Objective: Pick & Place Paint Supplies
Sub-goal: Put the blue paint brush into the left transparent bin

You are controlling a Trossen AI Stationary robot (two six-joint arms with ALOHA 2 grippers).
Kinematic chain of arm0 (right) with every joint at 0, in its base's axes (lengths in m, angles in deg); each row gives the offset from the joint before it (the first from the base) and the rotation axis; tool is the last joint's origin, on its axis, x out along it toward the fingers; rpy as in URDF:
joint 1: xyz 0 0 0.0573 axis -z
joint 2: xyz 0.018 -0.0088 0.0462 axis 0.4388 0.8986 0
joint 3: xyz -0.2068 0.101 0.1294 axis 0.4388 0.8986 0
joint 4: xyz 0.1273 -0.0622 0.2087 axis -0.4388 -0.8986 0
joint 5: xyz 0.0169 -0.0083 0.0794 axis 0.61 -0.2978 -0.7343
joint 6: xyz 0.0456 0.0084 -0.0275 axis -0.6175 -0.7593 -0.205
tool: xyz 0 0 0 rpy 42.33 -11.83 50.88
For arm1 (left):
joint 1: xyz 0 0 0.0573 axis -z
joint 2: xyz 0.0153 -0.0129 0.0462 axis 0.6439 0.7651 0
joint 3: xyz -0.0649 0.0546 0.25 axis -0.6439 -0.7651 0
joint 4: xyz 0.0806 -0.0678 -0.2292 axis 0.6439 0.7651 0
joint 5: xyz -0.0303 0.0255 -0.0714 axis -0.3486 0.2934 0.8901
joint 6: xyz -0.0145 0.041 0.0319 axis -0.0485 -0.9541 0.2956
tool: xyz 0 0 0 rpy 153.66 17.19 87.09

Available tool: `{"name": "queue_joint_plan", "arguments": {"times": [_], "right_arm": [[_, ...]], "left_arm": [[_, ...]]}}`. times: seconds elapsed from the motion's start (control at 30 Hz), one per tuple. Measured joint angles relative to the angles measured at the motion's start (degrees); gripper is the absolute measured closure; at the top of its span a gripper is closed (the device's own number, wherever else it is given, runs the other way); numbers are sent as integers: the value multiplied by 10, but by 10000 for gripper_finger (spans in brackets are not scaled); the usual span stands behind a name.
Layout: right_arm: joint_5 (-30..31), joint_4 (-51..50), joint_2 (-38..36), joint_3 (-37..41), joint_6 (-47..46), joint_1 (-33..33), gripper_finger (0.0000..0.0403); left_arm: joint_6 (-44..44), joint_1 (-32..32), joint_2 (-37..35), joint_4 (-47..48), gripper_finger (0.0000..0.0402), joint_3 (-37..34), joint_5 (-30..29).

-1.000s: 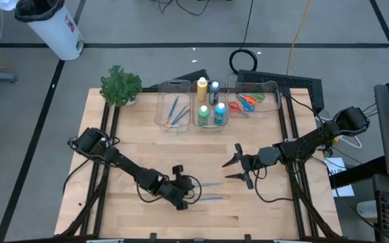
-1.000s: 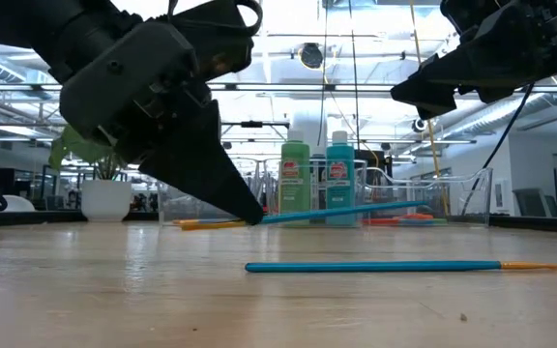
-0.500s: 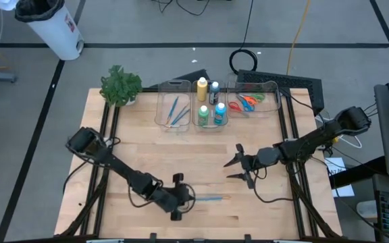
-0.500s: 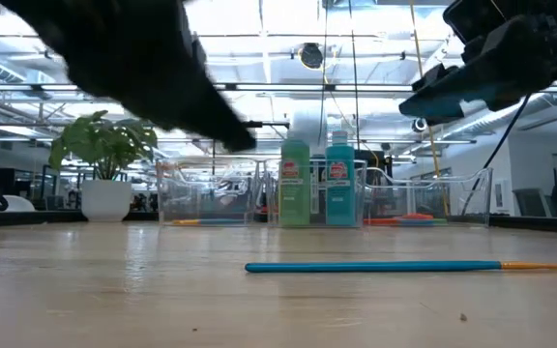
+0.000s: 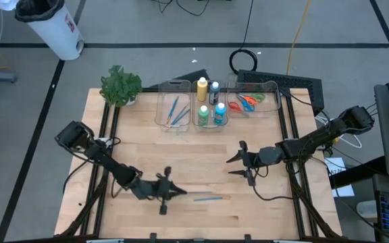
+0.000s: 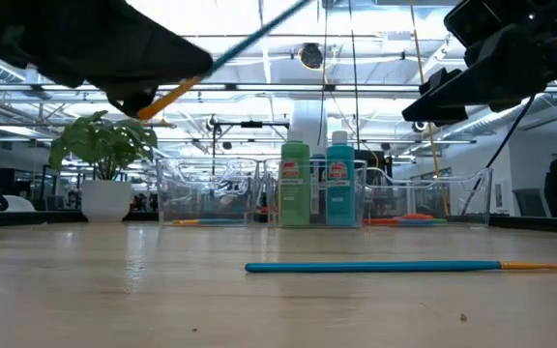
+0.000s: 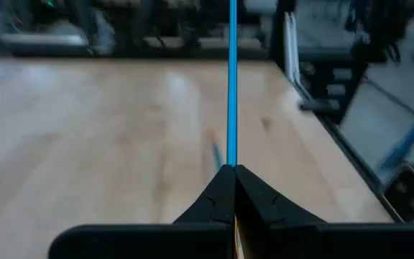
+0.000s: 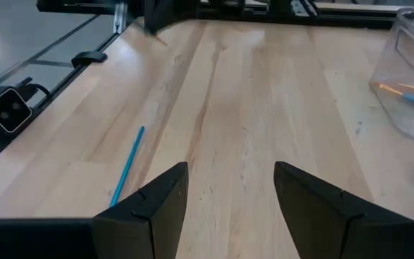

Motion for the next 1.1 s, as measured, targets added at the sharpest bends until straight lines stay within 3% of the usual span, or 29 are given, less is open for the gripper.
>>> {"name": "queue_joint_plan", "arguments": {"times": [0.17, 0.27, 0.77, 1.1], "right_arm": [[0, 47, 17, -1, 0, 0, 205], [-1, 122, 43, 0, -8, 0, 205], [-19, 562, 285, -2, 19, 0, 200], [-45, 577, 384, -113, 15, 0, 145]], "left_arm": [[-48, 0, -1, -170, 401, -61, -17], [-59, -5, -1, -214, 401, -69, -25], [-70, -31, -1, -205, 401, -34, -50], [-68, -33, 0, -197, 401, -34, -51]]}}
